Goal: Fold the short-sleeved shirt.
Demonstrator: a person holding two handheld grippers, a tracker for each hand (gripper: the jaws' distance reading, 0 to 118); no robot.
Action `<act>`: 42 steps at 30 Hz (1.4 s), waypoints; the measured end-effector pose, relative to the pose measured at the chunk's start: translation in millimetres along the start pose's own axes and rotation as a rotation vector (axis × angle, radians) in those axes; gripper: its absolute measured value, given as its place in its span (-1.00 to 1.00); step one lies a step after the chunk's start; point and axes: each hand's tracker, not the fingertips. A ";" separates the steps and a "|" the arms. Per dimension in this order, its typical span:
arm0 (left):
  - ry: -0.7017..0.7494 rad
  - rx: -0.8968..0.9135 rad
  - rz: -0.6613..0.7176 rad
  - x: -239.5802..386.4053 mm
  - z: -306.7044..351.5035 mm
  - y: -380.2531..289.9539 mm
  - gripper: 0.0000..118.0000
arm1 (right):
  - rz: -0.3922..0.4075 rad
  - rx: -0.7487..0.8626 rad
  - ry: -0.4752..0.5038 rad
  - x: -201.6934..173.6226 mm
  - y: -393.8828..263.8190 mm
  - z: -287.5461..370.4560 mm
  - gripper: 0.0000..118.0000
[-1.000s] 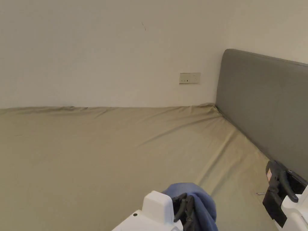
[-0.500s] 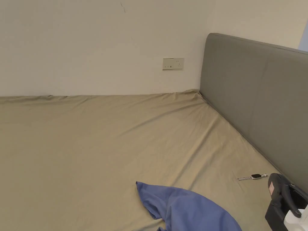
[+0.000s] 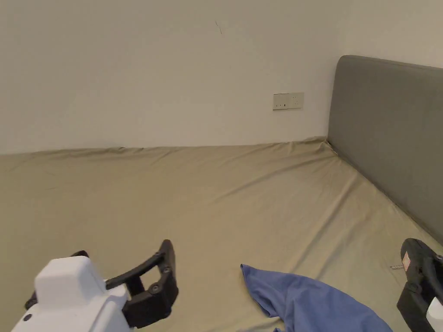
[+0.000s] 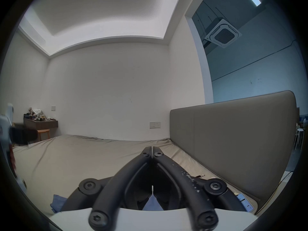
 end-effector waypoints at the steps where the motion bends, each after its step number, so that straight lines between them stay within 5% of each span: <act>1: 0.053 0.035 -0.005 -12.7 9.2 4.4 0.56 | -0.005 -0.001 0.011 -3.7 -0.3 0.0 -0.99; 2: 0.105 0.059 -0.039 -22.6 16.9 5.1 0.23 | -0.012 -0.004 0.026 -7.9 -1.3 0.3 -0.99; 3: 0.153 0.073 -0.073 -30.9 23.3 6.2 -0.33 | -0.013 -0.005 0.034 -11.5 -2.6 1.0 -0.99; 5: 0.269 0.079 -0.133 -43.1 32.6 5.4 -0.95 | -0.007 -0.011 0.049 -19.4 -5.3 1.1 -0.99; 12: 0.240 -0.057 -0.059 -81.1 39.5 -3.2 -1.00 | 0.012 -0.040 0.088 -34.6 -14.3 4.1 -0.99; 19: 0.010 -0.824 0.065 -96.4 -47.2 -96.9 -0.99 | 0.012 -0.085 0.085 -33.1 -23.1 -0.5 -0.99; 20: -0.008 -0.879 0.091 -94.4 -55.1 -117.0 -0.87 | 0.015 -0.091 0.084 -32.2 -24.7 -1.0 -0.99; 23: 0.049 -1.059 0.109 -77.3 -71.3 -171.2 0.99 | 0.025 -0.118 0.074 -26.9 -31.3 -2.1 -0.97; 30: 0.022 -1.142 -0.036 -30.2 -65.2 -204.4 0.72 | 0.036 -0.246 0.022 -1.9 -60.9 -11.4 -0.97; 33: 0.062 -1.110 -0.023 -26.7 -65.7 -196.7 -0.32 | 0.070 -0.359 0.004 15.3 -80.9 -24.3 -0.94; 35: 0.062 -1.102 0.036 -44.1 -77.7 -213.3 -0.52 | 0.097 -0.507 0.033 30.5 -98.4 -41.6 -0.64; 38: 0.014 -1.113 0.029 -45.4 -80.0 -219.3 -0.62 | 0.133 -0.728 0.053 50.2 -133.2 -72.5 0.78; 39: 0.014 -1.105 0.004 -44.3 -78.7 -218.7 -0.63 | 0.146 -0.817 0.047 59.1 -149.9 -83.5 1.00; 42: -0.001 -1.096 -0.035 -34.3 -66.0 -210.4 -0.63 | 0.196 -0.901 0.003 76.7 -181.9 -104.9 1.00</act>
